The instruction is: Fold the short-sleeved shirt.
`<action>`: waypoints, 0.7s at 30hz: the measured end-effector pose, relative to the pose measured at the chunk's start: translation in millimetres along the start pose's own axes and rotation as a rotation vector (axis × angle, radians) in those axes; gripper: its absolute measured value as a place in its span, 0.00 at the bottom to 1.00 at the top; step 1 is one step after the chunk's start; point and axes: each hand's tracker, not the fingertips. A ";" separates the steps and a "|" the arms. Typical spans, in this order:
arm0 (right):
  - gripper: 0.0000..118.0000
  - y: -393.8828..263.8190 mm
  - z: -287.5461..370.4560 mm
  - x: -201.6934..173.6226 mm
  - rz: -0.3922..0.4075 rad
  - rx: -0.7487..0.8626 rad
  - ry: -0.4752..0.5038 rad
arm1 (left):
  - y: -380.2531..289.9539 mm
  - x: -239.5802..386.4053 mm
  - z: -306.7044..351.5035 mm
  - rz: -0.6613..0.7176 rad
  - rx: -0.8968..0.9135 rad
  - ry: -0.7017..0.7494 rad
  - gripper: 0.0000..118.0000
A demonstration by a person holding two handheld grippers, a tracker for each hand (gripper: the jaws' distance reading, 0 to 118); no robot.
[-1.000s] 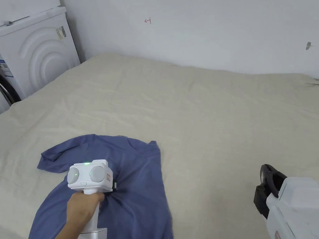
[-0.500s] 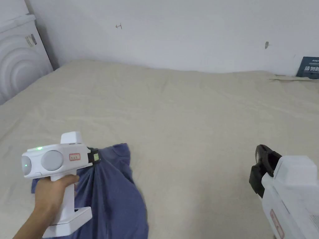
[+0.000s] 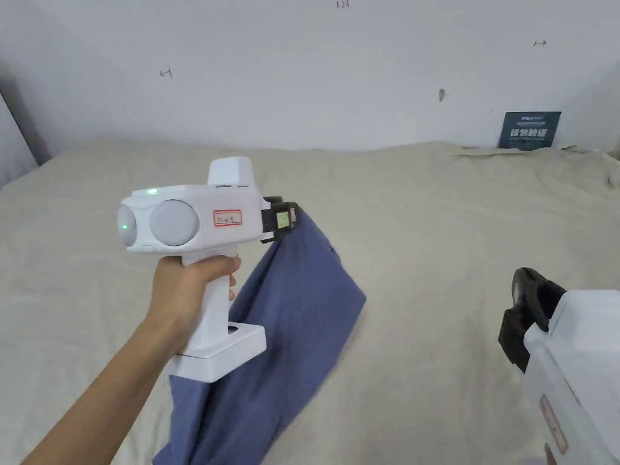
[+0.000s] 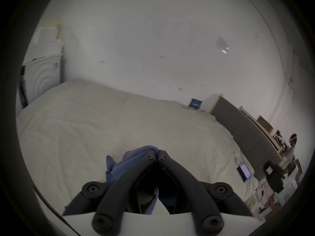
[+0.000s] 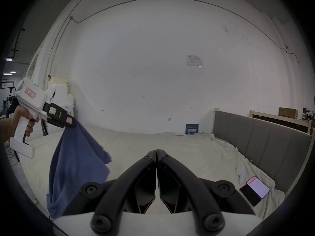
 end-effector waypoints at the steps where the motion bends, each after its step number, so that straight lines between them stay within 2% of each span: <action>1: 0.00 0.1 1.2 3.9 0.001 0.000 -0.009 | -0.9 10.9 -6.8 0.000 -0.006 -0.038 0.00; 8: 0.00 -4.3 8.9 23.8 0.001 -0.011 -0.065 | -51.9 59.9 -76.1 -0.052 -0.160 -0.119 0.00; 21: 0.00 -23.6 9.4 25.8 -0.005 -0.065 -0.070 | -203.8 29.3 -176.1 -0.122 -0.611 0.124 0.00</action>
